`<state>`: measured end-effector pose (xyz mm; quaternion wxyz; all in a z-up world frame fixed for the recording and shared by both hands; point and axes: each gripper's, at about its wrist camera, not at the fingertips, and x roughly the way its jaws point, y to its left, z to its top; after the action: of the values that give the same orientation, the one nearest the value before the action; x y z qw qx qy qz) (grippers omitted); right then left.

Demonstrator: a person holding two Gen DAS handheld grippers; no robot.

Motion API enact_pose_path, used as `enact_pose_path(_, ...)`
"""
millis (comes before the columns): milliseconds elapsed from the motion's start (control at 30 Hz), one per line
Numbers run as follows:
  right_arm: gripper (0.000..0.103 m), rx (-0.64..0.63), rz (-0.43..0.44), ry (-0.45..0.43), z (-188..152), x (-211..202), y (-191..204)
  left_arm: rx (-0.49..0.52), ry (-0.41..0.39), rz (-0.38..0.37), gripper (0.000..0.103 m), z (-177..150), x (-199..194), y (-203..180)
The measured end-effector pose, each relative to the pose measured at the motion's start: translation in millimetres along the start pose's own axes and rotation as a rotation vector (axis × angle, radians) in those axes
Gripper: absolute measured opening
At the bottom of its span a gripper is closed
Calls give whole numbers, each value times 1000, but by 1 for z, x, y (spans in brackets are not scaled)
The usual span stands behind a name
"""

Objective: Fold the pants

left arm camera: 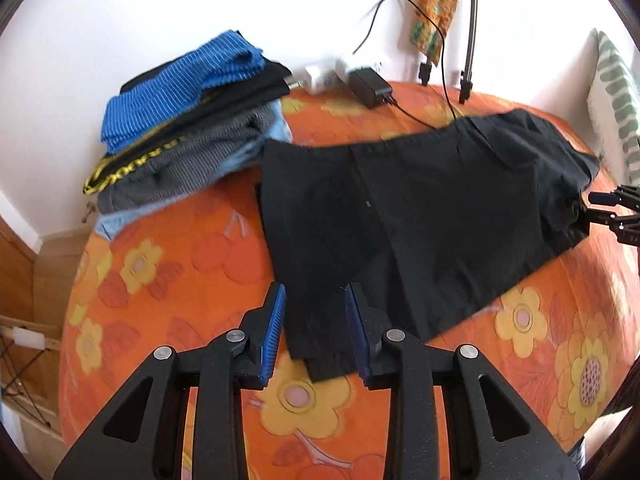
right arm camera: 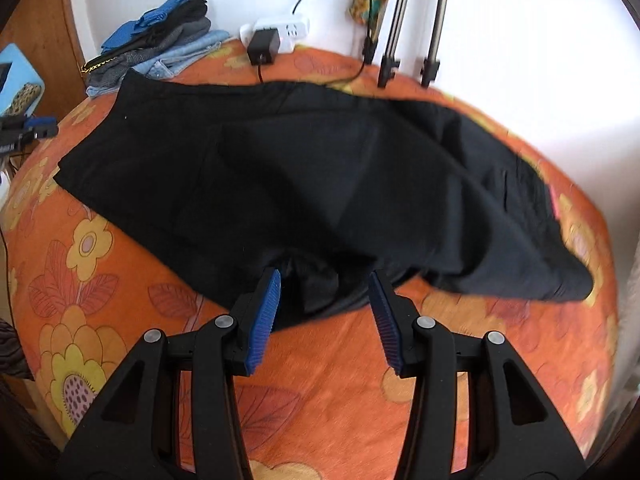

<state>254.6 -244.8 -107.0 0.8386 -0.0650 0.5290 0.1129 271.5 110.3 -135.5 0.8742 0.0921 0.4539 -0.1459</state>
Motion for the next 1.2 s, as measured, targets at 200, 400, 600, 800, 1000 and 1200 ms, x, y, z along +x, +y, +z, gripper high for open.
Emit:
enact_pose_path(200,48,-88,-88,25,0,17,19,-38,63,-28,30,-10,18,-2)
enact_pose_path(400,48,-108,-157,26,8,24,22,-36,66,-28,30,-11,22,-1)
enact_pose_path(600,11,-76,-165,15,4,17,18,-61,44,-4,30,-9,14,10)
enact_pose_path(800,7,-33,-155,-23,-11,-6,17,-59,31,-17,30,-9,10,7)
enact_pose_path(1000,5,-7,-138,-11,-21,-5,13,-21,37,-31,30,-6,12,-5)
enact_pose_path(1200,23,-32,-91,-35,-19,-7,16,-36,38,-25,30,-5,14,-3)
